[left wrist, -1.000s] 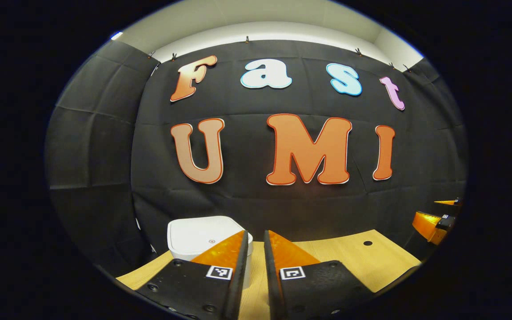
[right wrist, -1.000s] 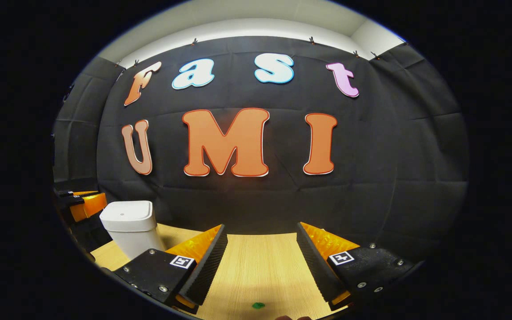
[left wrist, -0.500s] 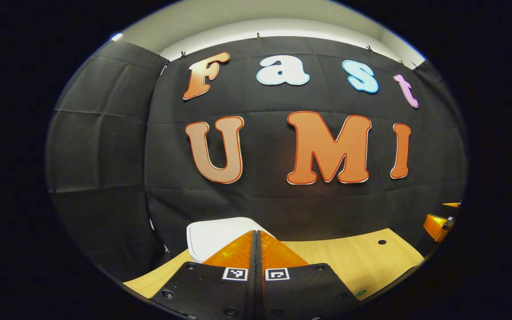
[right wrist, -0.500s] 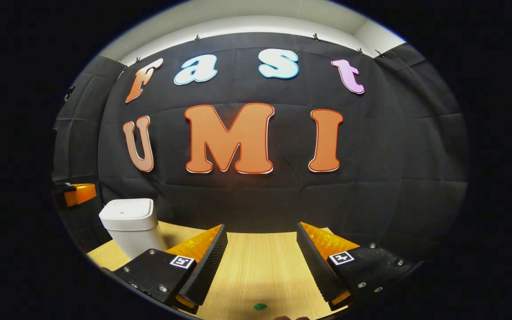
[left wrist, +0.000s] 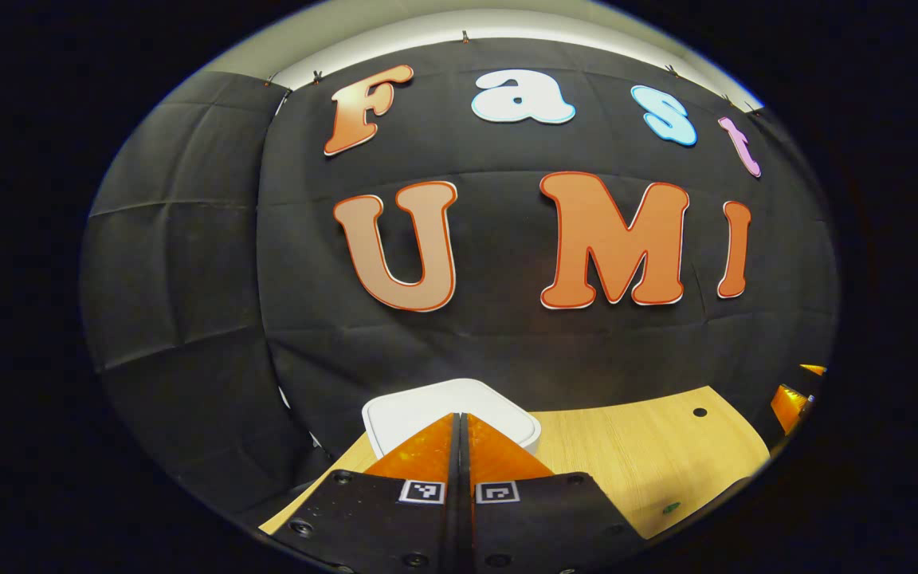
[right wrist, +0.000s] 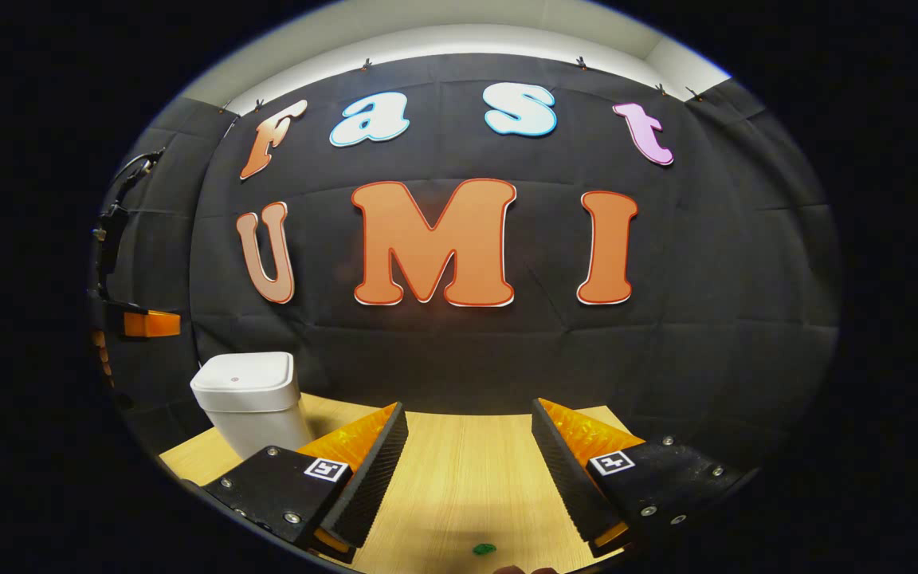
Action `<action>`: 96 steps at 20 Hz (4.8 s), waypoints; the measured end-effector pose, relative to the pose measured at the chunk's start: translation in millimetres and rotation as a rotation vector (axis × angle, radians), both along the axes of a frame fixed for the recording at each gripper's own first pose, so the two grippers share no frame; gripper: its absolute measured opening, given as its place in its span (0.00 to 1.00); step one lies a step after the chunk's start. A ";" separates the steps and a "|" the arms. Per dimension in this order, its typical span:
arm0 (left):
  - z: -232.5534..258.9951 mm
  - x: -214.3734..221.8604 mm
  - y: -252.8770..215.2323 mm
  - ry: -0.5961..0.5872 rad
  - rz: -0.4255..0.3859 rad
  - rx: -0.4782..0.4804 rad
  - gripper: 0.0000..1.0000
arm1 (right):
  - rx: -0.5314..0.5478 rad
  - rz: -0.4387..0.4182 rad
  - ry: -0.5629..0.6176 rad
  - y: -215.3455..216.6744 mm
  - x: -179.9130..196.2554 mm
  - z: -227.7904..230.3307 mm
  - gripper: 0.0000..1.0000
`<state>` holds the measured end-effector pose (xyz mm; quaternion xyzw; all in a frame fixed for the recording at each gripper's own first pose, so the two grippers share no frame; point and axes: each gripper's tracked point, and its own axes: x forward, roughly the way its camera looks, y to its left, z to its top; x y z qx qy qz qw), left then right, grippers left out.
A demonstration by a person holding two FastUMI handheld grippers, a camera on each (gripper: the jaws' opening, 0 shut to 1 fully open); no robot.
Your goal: Press the lid of the desktop garbage bin to open it, pick up the crumpled paper on the desktop and throw it into the bin, then pick up the pop can on the desktop and drop it into the bin, and finally close the garbage bin lid.
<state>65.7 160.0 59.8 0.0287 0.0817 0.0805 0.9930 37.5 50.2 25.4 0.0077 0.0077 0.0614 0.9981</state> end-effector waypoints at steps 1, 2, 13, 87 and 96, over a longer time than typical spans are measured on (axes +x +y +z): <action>-3.3 5.3 3.8 0.015 -0.006 0.010 0.00 | -0.001 0.001 -0.002 1.1 0.0 0.7 0.94; -7.0 11.8 6.4 0.031 -0.012 0.016 0.00 | -0.004 0.001 -0.003 1.8 0.2 0.9 0.94; -85.7 70.8 23.9 0.261 -0.074 -0.036 0.00 | -0.023 -0.037 0.034 -6.0 5.0 -16.3 0.94; 1.3 -24.5 -51.5 -0.203 -0.109 -0.134 0.55 | -0.003 -0.089 0.062 -29.2 -24.6 -18.6 0.94; -20.4 -13.8 -51.6 -0.177 -0.121 -0.120 0.94 | -0.020 -0.087 0.161 -34.9 -13.1 -61.0 0.94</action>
